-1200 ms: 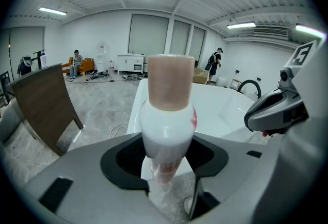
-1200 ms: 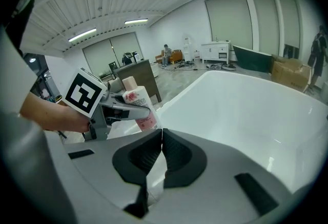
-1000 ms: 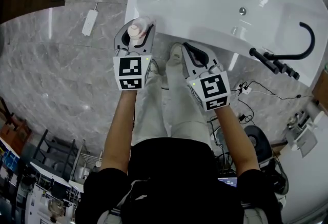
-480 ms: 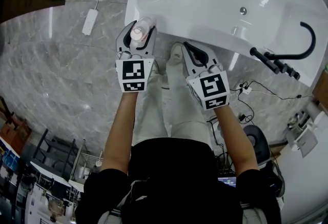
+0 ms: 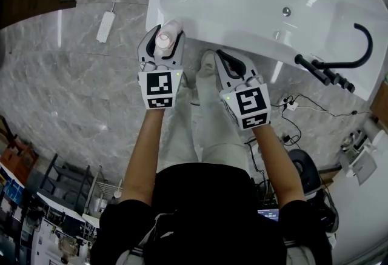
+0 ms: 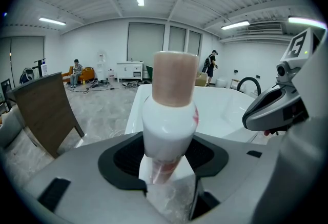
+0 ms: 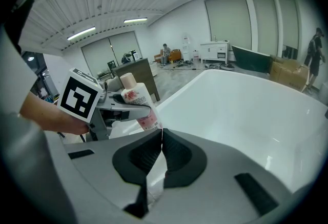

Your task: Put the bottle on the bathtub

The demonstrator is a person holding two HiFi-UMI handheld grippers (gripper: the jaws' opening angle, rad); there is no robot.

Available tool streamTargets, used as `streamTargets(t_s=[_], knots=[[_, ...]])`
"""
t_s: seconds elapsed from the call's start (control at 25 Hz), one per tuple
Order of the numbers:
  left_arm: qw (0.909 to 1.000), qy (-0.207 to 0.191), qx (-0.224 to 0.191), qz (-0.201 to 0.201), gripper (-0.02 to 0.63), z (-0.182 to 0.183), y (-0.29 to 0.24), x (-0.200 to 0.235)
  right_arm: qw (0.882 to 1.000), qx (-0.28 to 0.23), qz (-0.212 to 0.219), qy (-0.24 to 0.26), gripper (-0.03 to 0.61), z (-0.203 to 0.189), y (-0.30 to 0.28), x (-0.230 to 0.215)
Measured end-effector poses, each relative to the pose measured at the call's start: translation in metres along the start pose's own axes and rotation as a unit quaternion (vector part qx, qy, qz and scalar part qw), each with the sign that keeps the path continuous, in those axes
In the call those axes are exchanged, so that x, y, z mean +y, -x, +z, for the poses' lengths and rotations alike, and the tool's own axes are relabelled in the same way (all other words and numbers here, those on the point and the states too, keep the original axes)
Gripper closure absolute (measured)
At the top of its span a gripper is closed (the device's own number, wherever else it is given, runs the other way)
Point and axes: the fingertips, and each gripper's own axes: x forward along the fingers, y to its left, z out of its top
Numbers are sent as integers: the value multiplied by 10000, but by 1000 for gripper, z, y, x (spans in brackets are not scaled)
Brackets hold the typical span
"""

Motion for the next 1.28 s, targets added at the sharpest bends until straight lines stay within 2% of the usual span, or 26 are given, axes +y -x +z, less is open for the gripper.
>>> streamTargets(t_s=[0.16, 0.28, 0.56, 0.8, 1.12, 1.28], knots=[[10000, 59, -26, -11, 376, -1, 2, 1, 10000, -1, -35, -16, 554, 0, 2, -1], [9999, 134, 41, -87, 353, -3, 4, 0, 10000, -17, -54, -23, 554, 2, 3, -2], [9996, -58, 181, -198, 342, -3, 20, -2, 9998, -134, -111, 14, 554, 17, 11, 3], [9977, 494, 204, -408, 343, 3, 55, -3, 9993, -306, -215, 56, 554, 35, 29, 9], [9980, 321, 118, -527, 347, 31, 106, -8, 9975, -630, -306, 120, 554, 67, 65, 27], [9980, 390, -108, -483, 397, 54, 133, -5, 9955, -821, -441, 171, 554, 83, 87, 29]])
